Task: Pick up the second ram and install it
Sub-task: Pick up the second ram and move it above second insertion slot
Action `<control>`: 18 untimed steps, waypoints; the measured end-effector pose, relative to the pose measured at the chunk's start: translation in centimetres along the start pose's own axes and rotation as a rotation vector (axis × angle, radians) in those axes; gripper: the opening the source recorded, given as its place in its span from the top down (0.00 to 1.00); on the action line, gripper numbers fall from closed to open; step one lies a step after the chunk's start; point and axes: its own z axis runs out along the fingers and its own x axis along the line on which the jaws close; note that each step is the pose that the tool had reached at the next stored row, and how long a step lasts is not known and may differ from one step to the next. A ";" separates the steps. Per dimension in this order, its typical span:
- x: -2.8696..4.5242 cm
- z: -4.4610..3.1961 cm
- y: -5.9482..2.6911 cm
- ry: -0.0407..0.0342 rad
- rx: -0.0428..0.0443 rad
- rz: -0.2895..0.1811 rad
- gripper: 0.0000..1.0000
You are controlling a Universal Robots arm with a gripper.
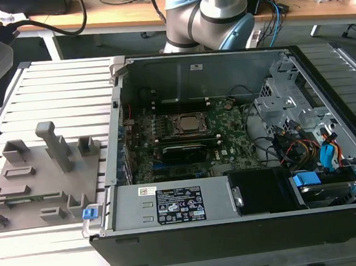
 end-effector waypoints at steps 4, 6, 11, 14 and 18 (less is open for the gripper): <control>0.02 0.00 0.02 0.0012 -0.0006 -0.025 0.89; 0.03 0.00 0.03 0.0017 -0.0009 -0.036 0.89; 0.05 0.00 0.04 0.0032 -0.0016 -0.069 0.89; 0.05 0.00 0.05 0.0047 -0.0024 -0.103 0.89; 0.05 0.00 0.04 0.0056 -0.0029 -0.123 0.89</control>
